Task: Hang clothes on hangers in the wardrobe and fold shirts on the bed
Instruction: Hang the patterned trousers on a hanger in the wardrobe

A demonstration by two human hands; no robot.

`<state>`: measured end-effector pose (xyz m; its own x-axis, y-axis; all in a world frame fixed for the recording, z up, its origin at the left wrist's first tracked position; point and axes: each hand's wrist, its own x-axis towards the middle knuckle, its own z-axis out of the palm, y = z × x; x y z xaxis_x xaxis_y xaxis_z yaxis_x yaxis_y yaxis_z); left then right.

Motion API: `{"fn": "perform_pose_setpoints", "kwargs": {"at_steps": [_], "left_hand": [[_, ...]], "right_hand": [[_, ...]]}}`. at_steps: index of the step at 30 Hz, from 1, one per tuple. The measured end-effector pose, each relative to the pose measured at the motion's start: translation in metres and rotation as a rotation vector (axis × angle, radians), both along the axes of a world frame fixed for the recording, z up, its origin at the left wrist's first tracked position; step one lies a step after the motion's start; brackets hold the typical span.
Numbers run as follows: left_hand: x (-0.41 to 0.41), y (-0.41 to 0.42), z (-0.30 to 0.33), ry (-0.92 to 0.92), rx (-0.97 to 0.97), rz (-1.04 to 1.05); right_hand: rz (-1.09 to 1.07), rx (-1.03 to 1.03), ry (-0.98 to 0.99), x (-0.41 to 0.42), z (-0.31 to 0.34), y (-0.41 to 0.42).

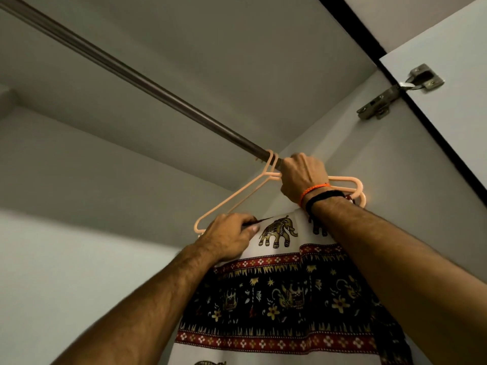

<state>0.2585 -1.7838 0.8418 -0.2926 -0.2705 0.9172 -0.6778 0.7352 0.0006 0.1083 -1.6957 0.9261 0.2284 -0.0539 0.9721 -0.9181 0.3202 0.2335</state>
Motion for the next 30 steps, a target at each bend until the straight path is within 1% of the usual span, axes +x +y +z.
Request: {"fn": "perform_pose_setpoints", "kwargs": {"at_steps": [11,15,18,21,26,30], "left_hand": [[-0.005,0.012,-0.009,0.032,0.030,0.010],[-0.001,0.030,-0.030,0.176,-0.028,-0.015],[0.005,0.049,-0.044,0.247,-0.085,-0.013],[0.014,0.065,-0.057,0.245,-0.091,0.025],[0.022,0.088,-0.084,0.197,-0.024,0.066],[0.036,0.116,-0.117,0.207,0.035,0.034]], "right_hand": [[0.029,0.010,0.024,-0.012,-0.009,0.002],[0.107,-0.046,0.096,0.003,-0.035,0.015],[0.150,0.023,0.122,0.016,-0.055,0.022],[0.206,0.075,0.121,0.026,-0.076,0.030],[0.318,0.132,0.059,0.035,-0.111,0.053],[0.362,0.179,0.010,0.046,-0.152,0.086]]}}
